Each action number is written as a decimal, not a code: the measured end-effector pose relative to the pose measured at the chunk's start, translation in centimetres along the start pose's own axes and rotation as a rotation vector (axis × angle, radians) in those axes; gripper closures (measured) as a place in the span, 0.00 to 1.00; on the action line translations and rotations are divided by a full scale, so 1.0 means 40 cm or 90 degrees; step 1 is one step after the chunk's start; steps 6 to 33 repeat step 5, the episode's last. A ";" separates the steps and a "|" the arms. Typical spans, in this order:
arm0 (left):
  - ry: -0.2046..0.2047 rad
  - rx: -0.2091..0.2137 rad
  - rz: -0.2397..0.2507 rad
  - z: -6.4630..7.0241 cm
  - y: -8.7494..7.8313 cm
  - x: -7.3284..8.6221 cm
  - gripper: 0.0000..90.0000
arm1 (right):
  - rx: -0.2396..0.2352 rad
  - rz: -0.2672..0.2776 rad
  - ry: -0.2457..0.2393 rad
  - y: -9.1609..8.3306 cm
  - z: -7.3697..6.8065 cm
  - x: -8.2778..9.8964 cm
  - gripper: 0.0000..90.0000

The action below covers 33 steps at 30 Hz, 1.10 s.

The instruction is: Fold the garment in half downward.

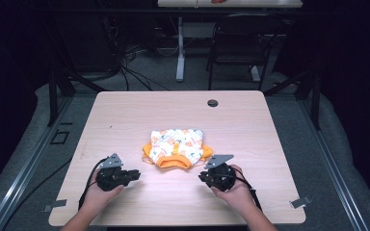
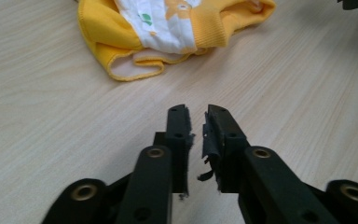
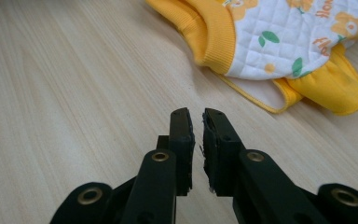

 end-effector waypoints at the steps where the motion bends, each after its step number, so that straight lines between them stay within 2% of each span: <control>1: 0.003 -0.006 0.007 -0.001 0.001 -0.003 0.81 | -0.001 0.003 -0.001 -0.001 0.001 0.000 0.89; 2: -0.001 0.000 0.012 0.002 0.001 -0.005 0.76 | 0.000 0.010 0.005 0.000 0.000 0.002 0.85; 5: 0.000 0.005 0.031 0.009 0.004 -0.014 0.70 | 0.006 0.014 0.001 0.004 0.004 0.007 0.75; 33: 0.000 0.005 0.031 0.009 0.004 -0.014 0.70 | 0.006 0.014 0.001 0.004 0.004 0.007 0.75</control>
Point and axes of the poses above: each handheld gripper's, and its own axes: y roughly forward along the jaws, x roughly out of its underside, z roughly to its right, the point moved 8 cm from there along y, roughly forward along the jaws, and after that the axes turned 9 degrees about y, right-handed, at the moved point
